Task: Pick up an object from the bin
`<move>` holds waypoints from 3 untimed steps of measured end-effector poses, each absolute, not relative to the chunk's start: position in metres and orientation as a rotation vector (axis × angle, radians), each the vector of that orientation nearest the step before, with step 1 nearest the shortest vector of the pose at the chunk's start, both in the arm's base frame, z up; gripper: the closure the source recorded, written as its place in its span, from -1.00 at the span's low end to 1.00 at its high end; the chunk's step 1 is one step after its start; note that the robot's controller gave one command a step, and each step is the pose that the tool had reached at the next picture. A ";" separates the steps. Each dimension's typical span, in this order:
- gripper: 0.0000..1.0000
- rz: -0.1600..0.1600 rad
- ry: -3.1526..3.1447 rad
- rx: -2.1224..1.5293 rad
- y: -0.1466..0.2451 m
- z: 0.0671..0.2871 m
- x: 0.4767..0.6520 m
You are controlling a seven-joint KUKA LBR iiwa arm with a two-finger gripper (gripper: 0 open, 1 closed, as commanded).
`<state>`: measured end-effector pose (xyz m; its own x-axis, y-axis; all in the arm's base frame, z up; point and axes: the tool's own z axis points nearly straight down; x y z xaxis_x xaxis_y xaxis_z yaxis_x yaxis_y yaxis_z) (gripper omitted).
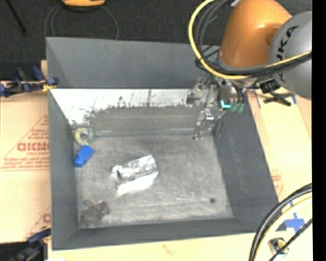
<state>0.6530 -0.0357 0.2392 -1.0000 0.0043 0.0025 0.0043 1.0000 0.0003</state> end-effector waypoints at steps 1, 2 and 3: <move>-1.00 -0.001 -3.120 0.337 0.025 0.121 0.622; -1.00 -0.003 -3.141 0.223 0.078 0.099 0.541; 1.00 -0.001 -3.144 0.222 0.076 0.099 0.543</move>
Offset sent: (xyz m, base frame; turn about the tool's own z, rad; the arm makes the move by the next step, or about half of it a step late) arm -0.0295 0.0607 -0.1155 -0.2195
